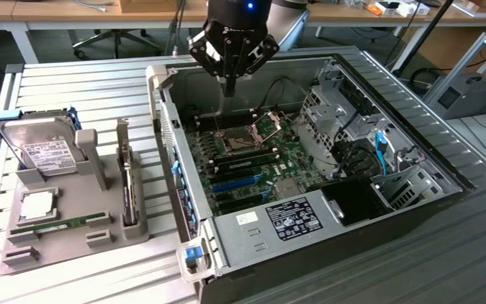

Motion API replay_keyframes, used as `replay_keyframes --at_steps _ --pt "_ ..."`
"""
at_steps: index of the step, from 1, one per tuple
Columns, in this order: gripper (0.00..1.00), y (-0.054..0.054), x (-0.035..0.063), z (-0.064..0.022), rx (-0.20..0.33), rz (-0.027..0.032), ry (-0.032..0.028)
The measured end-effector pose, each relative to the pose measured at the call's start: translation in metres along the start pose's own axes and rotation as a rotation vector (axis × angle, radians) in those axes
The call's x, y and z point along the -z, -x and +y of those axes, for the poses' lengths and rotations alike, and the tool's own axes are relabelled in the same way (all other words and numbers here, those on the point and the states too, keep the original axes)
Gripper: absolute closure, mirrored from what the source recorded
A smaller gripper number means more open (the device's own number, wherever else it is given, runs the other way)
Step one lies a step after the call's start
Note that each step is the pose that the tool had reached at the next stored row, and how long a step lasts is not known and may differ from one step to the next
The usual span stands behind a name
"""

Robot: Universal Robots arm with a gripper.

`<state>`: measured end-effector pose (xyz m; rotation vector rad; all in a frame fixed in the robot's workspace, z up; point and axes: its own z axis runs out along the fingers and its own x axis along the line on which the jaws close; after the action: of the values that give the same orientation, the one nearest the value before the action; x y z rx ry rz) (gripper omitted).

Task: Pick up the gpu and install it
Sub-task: 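Reach for the gpu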

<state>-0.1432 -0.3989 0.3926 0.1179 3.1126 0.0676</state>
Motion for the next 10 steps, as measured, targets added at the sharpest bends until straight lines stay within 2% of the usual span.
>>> replay_keyframes --at_steps 7,10 --pt "0.89 -0.006 -0.0002 -0.0005 0.0 0.0 -0.0001" --pt "0.89 -0.012 -0.0001 -0.0009 0.0 -0.0001 0.0"
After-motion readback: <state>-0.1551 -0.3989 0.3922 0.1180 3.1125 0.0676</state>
